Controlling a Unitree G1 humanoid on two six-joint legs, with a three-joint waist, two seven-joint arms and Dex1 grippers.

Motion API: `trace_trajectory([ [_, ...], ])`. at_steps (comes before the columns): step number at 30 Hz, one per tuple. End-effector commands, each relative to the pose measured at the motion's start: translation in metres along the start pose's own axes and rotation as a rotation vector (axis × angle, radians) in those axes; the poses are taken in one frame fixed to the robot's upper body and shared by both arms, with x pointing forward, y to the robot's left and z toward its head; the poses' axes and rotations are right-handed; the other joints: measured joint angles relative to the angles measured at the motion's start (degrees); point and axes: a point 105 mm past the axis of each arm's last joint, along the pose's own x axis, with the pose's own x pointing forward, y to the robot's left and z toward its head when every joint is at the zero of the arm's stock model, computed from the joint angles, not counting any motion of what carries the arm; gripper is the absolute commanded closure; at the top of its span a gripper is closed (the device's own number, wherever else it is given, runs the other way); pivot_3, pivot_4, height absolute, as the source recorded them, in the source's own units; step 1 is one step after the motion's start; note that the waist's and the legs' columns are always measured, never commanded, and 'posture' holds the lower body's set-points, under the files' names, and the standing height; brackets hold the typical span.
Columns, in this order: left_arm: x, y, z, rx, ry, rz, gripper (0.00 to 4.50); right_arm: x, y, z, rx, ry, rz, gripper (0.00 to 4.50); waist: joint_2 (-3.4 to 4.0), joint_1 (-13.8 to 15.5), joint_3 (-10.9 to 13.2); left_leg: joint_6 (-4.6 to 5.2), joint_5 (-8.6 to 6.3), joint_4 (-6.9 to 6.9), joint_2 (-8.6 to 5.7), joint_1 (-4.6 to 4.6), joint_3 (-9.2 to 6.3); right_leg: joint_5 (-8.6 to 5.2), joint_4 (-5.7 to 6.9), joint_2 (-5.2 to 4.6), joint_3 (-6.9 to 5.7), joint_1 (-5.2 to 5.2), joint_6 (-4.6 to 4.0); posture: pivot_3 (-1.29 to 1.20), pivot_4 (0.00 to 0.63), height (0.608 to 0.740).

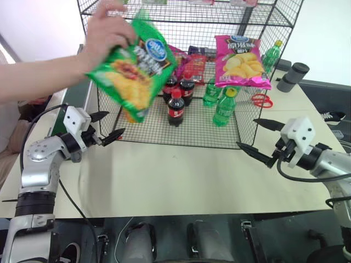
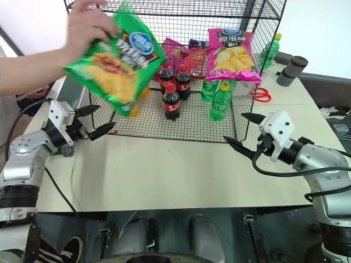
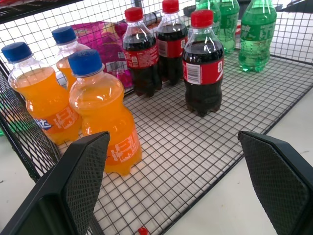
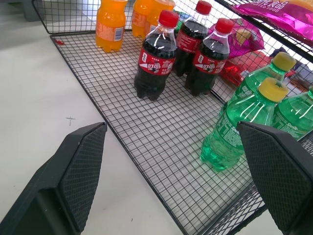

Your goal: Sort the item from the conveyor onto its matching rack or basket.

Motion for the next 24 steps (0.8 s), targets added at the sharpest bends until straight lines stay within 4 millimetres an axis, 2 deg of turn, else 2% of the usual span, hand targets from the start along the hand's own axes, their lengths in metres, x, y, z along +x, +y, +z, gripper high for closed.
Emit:
trace_trajectory([
  [1,0.0007,0.0041,0.0151,0.050,-0.027,-0.005,0.00,-0.0055,-0.0039,0.0160,-0.054,-0.026,-0.006,0.07,0.00,0.0,0.0,0.00,0.00,0.00,0.00,0.00,0.00,0.00,0.00,0.00,0.00,0.00,0.00,0.00,0.150,0.740],
  [24,0.0037,0.0077,0.0154,0.059,-0.023,-0.014,0.00,-0.0061,-0.0024,0.0183,-0.064,-0.024,-0.004,0.07,0.00,0.0,0.0,0.00,0.00,0.01,0.00,0.00,-0.01,0.00,0.00,0.00,0.00,0.00,0.00,0.00,0.150,0.740],
])
